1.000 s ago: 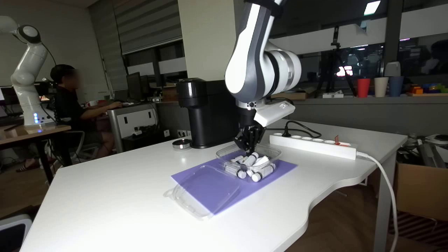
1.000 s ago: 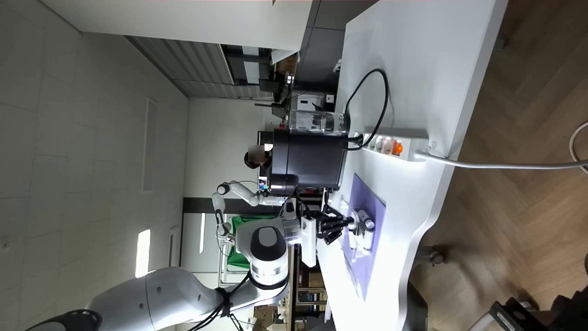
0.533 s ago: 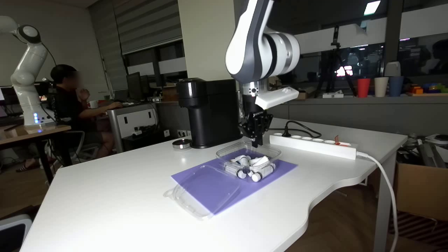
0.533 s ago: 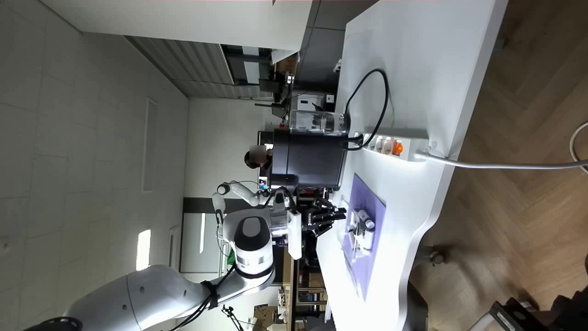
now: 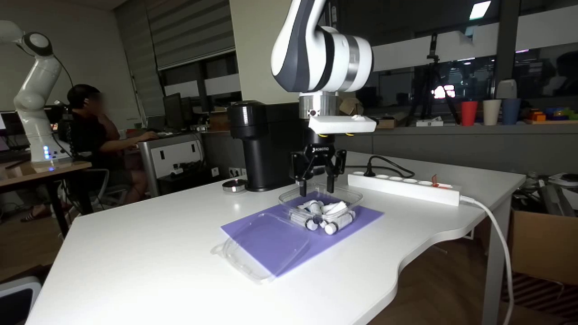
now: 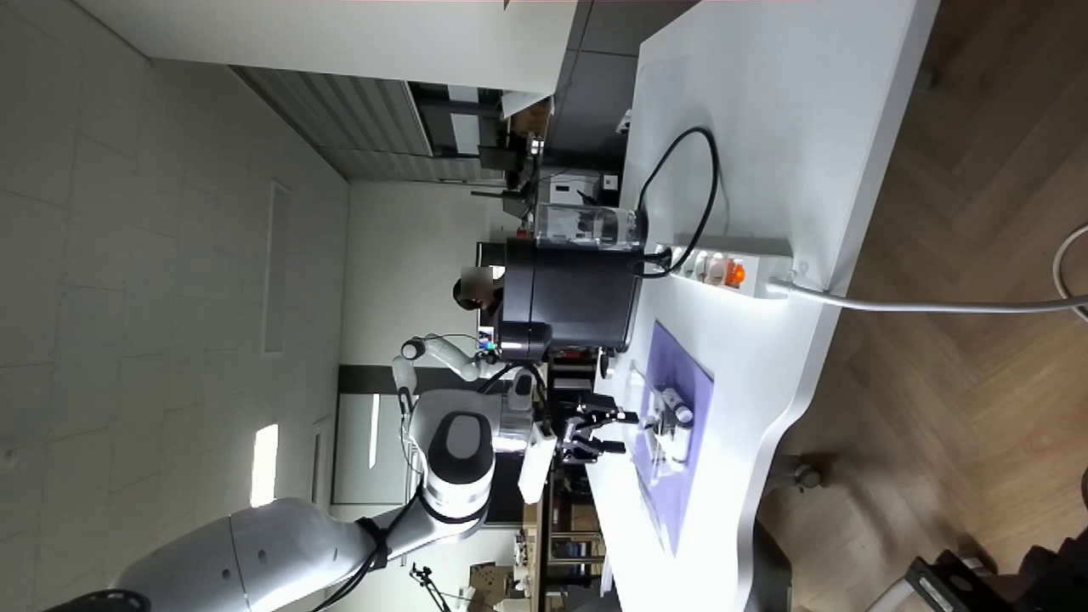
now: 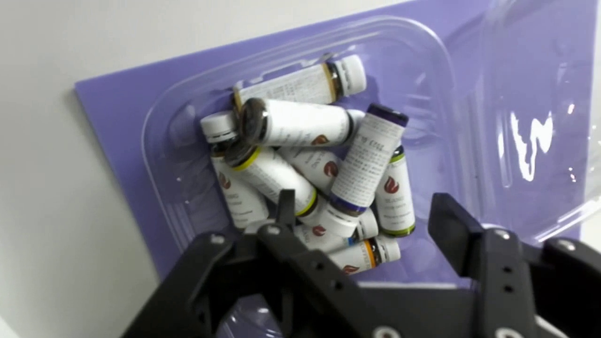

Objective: Remove one object from the container on the table

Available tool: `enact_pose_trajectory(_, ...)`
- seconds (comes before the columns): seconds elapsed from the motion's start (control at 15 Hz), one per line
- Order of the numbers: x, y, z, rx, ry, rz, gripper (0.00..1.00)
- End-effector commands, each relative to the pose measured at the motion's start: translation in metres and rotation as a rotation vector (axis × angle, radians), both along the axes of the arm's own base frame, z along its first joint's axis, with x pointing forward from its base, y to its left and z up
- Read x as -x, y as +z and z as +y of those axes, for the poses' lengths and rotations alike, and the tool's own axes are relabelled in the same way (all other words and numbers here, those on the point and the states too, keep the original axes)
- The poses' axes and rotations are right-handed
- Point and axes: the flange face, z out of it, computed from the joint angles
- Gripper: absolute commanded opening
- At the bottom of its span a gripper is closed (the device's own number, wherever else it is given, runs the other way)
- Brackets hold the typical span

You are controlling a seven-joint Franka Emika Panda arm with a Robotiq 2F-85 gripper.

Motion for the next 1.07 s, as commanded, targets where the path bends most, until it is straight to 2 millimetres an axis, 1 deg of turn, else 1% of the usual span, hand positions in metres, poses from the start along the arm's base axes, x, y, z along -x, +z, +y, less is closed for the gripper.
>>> enact_pose_trajectory(0.0, 0.0, -0.001, 0.009, -0.037, -0.128, -0.001, 1.0)
enact_pose_trajectory(0.73, 0.0, -0.012, 0.007, -0.027, -0.408, 0.009, 1.0)
enact_pose_trajectory(1.0, 0.0, -0.023, 0.006, -0.014, -0.485, 0.015, 1.0)
